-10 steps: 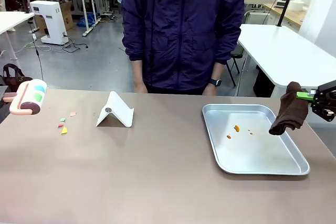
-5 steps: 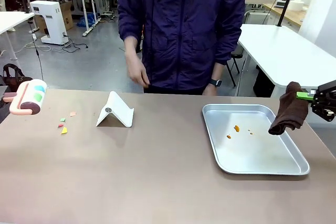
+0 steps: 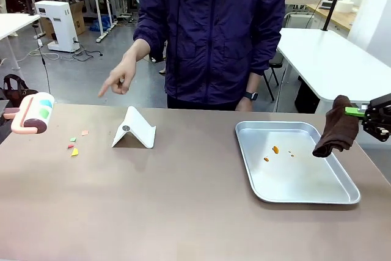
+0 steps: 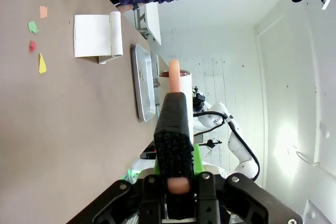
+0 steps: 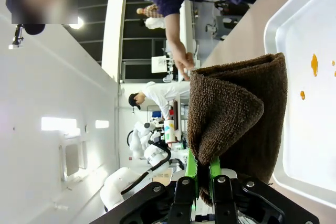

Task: Clean the surface of the table.
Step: If a person points to the right, clean the right side of the table with your right hand, and if they point to the left, clean the left side with your left hand.

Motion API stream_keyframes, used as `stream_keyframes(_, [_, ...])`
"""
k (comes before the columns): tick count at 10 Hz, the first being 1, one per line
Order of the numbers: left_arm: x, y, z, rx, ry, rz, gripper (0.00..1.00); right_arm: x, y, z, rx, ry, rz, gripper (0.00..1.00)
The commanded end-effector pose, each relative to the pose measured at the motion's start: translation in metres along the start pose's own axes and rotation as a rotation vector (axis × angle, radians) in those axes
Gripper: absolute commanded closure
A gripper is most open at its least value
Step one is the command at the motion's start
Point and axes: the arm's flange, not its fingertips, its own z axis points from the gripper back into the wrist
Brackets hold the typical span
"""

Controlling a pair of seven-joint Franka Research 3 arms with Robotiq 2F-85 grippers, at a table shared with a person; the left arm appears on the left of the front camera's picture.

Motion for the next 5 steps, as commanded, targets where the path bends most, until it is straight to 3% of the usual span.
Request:
stream_keyframes(1, [-0.0017,-0.0039,0.0019,-0.014,0.005,-0.005,1.00,-0.0012,0.0035,0.0006,0.010,0.005,-0.013,1.00])
stream_keyframes(5, [-0.0017,-0.0039,0.0019,-0.014,0.005,-0.005,1.00,-0.0012,0.0035,0.0006,0.010,0.005,-0.013,1.00])
